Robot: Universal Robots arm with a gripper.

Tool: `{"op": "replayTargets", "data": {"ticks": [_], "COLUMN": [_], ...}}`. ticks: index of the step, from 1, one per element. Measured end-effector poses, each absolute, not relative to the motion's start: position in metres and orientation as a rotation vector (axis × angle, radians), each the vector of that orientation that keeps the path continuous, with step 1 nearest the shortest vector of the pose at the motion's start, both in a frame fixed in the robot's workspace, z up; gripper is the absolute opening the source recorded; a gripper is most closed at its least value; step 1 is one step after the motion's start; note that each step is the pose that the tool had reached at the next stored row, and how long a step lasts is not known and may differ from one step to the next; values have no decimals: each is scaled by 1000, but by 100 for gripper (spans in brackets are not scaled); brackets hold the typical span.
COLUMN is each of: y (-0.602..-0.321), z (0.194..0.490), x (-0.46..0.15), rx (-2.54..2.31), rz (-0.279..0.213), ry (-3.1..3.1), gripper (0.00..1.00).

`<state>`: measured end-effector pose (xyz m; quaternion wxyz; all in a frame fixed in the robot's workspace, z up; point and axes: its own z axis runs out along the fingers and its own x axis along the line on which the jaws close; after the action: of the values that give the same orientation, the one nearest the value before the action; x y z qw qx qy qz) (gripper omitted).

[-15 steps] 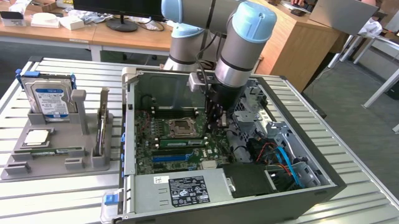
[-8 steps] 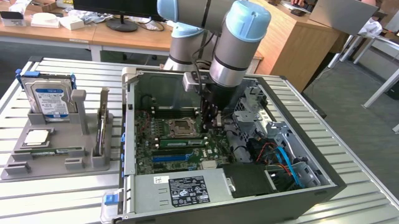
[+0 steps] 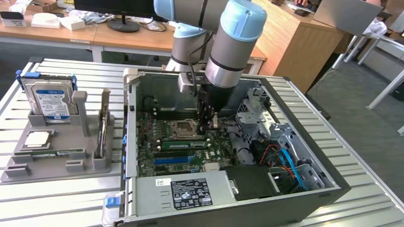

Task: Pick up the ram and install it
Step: 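Press down the ram until it locks into place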

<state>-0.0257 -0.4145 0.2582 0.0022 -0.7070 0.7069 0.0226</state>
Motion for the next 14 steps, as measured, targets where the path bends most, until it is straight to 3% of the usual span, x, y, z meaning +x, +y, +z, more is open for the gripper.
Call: {"op": "replayTargets", "data": {"ticks": [14], "y": [-415], "z": [258], "x": [-52], "rx": [-2218], "rz": [71], "ry": [2218], "gripper": [10]}}
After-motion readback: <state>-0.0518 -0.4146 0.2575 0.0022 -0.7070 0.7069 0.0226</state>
